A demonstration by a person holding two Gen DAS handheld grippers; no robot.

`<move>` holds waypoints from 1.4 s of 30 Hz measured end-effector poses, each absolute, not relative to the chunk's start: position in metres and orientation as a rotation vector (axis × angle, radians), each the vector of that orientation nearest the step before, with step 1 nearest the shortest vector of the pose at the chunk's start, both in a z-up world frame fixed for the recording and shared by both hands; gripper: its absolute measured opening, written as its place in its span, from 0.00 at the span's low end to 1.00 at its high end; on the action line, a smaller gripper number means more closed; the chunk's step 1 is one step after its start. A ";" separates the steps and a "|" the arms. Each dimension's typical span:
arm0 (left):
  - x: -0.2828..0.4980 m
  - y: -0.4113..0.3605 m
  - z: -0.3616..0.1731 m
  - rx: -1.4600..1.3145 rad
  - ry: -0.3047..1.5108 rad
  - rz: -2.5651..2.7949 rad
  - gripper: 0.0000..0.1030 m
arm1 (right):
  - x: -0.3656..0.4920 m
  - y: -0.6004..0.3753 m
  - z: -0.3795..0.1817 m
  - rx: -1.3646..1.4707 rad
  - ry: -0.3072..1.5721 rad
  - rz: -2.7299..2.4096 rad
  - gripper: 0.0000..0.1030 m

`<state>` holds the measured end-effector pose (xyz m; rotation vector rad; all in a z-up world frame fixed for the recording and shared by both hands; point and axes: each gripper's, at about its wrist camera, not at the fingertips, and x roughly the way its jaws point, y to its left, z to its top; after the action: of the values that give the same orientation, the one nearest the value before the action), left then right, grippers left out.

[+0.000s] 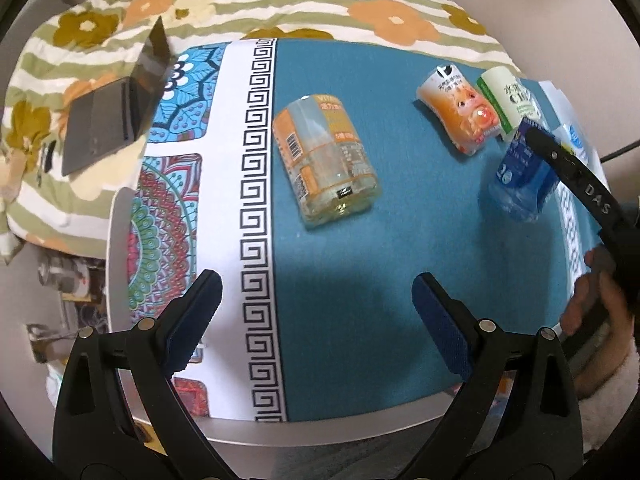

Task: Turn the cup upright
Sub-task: 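Rotate the blue cup rim-up with the right tool and lower it onto the cloth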

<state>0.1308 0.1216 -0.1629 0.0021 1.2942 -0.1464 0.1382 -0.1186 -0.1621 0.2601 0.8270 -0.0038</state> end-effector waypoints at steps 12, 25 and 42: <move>0.115 0.118 -0.167 0.034 1.274 -0.130 0.98 | 0.114 -0.103 -0.173 0.120 0.682 -0.042 0.57; 0.112 0.105 -0.164 -0.002 1.261 -0.133 0.98 | 0.089 -0.103 -0.176 0.060 0.736 -0.001 0.57; 0.089 0.102 -0.161 -0.064 1.241 -0.070 0.98 | 0.095 -0.108 -0.186 0.062 0.842 0.051 0.89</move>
<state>0.0886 0.1024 -0.1613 -0.0638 1.2409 -0.0699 0.0947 -0.1084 -0.1865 0.0622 0.8419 0.0515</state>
